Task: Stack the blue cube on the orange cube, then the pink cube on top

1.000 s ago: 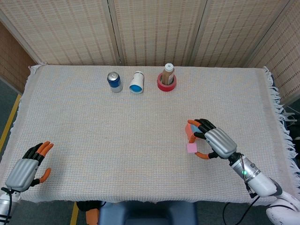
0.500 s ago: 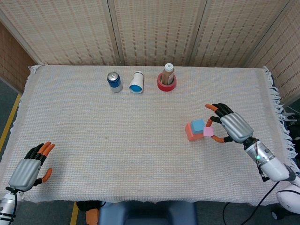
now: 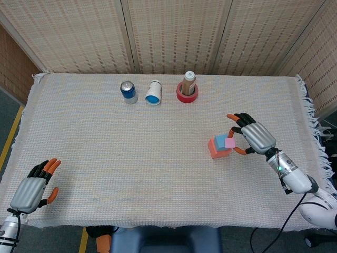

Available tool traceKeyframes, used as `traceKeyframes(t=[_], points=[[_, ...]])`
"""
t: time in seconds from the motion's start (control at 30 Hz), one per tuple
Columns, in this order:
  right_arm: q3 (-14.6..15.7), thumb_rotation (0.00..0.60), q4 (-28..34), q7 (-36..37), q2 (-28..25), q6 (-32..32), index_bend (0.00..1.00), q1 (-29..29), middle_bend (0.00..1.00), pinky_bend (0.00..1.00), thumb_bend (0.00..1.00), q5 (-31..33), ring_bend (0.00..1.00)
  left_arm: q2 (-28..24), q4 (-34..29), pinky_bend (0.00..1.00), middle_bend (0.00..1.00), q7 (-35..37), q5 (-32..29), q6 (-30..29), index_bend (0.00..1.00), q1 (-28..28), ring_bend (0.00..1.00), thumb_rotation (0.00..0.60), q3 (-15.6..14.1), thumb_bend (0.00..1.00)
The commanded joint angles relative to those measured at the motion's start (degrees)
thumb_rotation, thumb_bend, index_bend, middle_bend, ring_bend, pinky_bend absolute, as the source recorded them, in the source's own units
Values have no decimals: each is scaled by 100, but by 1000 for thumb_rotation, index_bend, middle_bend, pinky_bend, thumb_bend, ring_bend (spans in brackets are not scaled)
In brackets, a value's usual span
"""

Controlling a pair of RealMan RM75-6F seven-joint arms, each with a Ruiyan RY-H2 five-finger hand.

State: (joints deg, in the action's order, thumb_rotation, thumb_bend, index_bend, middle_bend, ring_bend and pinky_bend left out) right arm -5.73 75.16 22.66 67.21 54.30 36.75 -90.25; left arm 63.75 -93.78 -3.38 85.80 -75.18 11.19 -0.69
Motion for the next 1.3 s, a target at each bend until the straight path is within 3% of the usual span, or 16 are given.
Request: traceKeyframes(t=[0.03,1.3], points=[[-11,600,-53,17,42,3,570,38,60,0,450,44,0,-4,5,112,0,7,-11,0,0,0,0,600,5,458],[67,600,-292,-70,274,-255,570,381,59,0,451,338,0,27,26,112,0,-38,-148,147,0,61,0,600,17,460]])
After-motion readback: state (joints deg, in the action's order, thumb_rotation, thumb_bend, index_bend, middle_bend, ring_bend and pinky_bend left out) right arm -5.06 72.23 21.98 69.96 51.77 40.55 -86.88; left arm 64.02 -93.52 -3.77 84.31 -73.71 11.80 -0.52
